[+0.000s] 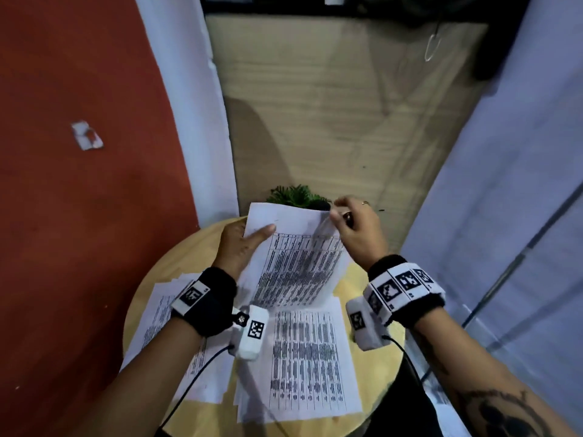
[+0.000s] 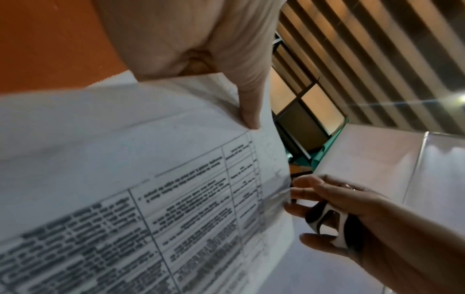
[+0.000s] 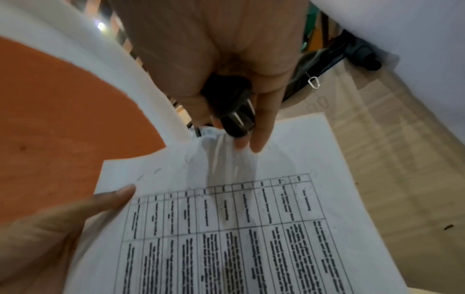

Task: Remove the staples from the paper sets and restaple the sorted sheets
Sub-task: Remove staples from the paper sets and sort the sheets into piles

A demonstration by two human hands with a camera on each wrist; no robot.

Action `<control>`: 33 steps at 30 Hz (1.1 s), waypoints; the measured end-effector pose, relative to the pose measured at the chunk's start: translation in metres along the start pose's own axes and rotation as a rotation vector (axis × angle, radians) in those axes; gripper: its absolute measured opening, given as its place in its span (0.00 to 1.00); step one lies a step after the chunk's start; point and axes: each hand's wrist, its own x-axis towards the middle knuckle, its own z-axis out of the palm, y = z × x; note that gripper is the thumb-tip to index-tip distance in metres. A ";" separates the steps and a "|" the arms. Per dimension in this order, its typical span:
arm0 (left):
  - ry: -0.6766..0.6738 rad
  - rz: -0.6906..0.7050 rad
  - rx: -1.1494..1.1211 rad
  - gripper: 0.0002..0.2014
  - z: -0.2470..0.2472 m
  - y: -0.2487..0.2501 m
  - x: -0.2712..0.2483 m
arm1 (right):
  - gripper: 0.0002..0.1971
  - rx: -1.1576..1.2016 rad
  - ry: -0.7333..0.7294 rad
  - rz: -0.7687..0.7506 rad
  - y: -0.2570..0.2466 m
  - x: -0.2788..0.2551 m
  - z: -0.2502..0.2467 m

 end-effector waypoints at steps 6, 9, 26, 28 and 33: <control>0.025 0.026 -0.005 0.05 -0.005 0.021 -0.001 | 0.14 0.677 0.209 0.382 -0.030 -0.006 -0.022; 0.017 0.003 -0.038 0.06 -0.003 0.031 -0.003 | 0.14 0.857 -0.020 0.529 -0.036 -0.019 -0.016; -0.024 0.064 -0.065 0.10 0.010 0.076 -0.013 | 0.21 0.348 -0.010 -0.318 -0.079 -0.026 -0.026; -0.029 0.088 -0.042 0.11 0.010 0.081 -0.014 | 0.22 0.331 0.017 -0.371 -0.081 -0.025 -0.026; -0.085 0.095 -0.050 0.11 0.012 0.091 -0.018 | 0.22 0.328 0.033 -0.480 -0.083 -0.022 -0.024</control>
